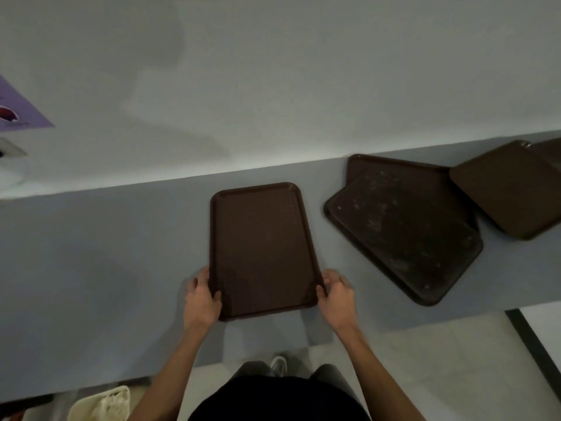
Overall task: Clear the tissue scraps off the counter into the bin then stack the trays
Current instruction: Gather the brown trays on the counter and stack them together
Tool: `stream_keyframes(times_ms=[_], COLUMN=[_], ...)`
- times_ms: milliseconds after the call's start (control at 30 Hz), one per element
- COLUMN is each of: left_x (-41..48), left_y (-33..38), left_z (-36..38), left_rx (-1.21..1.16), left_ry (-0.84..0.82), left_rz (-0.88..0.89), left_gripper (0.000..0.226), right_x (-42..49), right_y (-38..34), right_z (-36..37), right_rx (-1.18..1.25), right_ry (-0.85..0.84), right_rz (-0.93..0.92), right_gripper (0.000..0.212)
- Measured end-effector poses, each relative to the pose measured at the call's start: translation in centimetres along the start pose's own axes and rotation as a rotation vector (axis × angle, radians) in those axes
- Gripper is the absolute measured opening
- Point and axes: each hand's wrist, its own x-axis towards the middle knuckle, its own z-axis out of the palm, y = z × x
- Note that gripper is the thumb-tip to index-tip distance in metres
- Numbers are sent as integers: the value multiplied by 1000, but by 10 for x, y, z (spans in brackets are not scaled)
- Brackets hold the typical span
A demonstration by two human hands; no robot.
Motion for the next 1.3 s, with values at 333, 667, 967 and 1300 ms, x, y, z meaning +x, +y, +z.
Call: stream_keyframes(times_ms=[333, 667, 967, 1300], left_x=[28, 80, 100, 82], left_y=[169, 339, 332, 305], left_z=[28, 132, 196, 186], left_rx=[-16, -30, 164, 94], left_ry=[-39, -301, -394, -377], left_rz=[445, 355, 278, 273], left_gripper=[53, 48, 105, 95], right_x=[27, 95, 136, 117], right_y=[21, 155, 212, 184], right_z=[-138, -228, -234, -258], right_rx=[38, 174, 182, 665], right_ry=[392, 367, 142, 341], right_rz=[176, 629, 641, 505], right_gripper=[45, 96, 128, 77])
